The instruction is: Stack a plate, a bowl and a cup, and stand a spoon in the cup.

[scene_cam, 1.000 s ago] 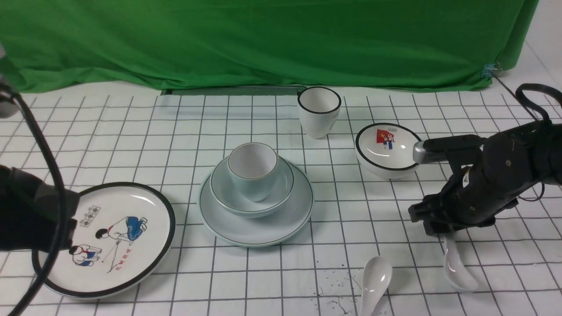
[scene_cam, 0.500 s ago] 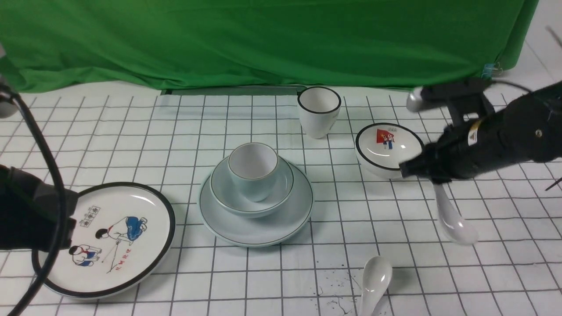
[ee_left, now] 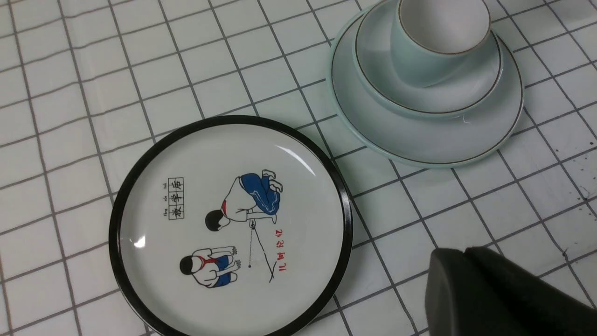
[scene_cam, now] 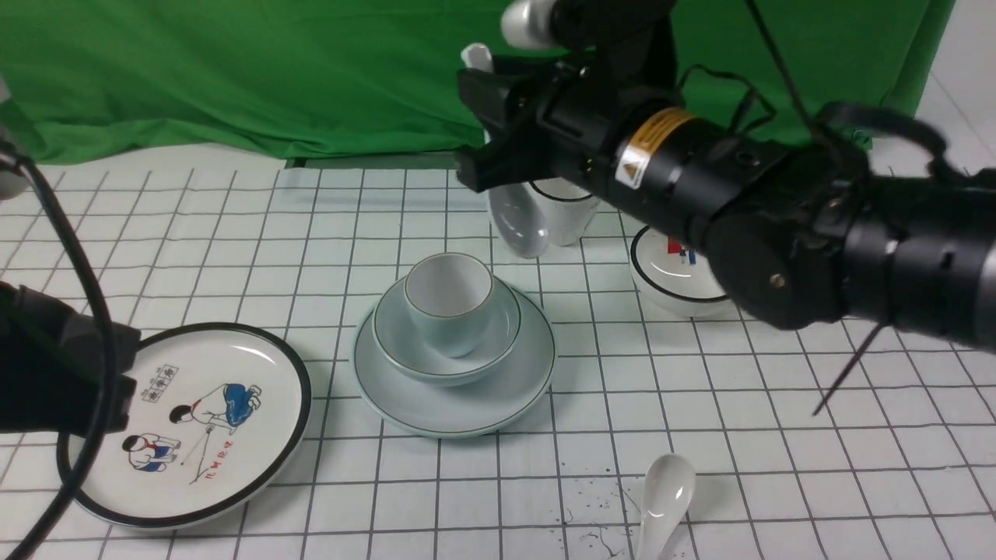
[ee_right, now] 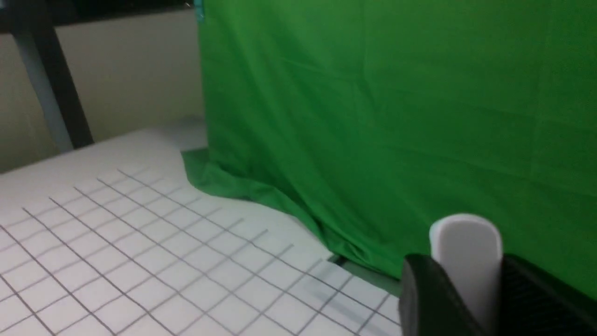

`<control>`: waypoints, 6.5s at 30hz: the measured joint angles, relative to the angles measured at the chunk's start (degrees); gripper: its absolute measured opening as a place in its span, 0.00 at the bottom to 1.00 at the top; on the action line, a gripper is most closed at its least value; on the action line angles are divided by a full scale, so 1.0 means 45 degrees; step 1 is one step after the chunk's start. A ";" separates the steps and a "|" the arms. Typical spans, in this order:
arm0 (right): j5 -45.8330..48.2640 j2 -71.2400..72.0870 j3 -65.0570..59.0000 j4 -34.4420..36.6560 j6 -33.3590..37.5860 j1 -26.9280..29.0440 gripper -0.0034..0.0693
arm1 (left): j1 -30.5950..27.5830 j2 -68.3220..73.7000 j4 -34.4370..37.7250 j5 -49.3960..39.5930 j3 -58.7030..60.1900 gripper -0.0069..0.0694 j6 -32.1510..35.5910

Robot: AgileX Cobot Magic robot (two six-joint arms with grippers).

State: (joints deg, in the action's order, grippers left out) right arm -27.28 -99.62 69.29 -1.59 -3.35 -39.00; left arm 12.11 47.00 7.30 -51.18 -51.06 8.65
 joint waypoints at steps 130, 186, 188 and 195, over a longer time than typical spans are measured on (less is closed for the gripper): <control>0.8844 2.2131 -1.5504 -0.0024 0.0649 0.8284 0.08 | 0.0000 -0.9605 -0.0623 0.4485 0.5982 0.05 -0.0945; 0.8849 2.2135 -1.5504 -0.0009 0.0649 0.8284 0.25 | -0.4296 -1.0423 -0.0431 0.8441 1.1435 0.05 -0.0856; 0.8849 2.2135 -1.5504 -0.0009 0.0649 0.8284 0.26 | -0.4296 -1.0423 -0.0487 0.8441 1.1435 0.05 -0.0856; 0.8849 2.2135 -1.5504 -0.0009 0.0649 0.8284 0.29 | -0.4296 -1.0423 -0.0610 0.8441 1.1435 0.05 -0.0600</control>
State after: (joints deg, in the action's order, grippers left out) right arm 12.54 -0.01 -0.48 -1.63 -0.43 -1.72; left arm -7.22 0.10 4.56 -13.20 0.40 5.95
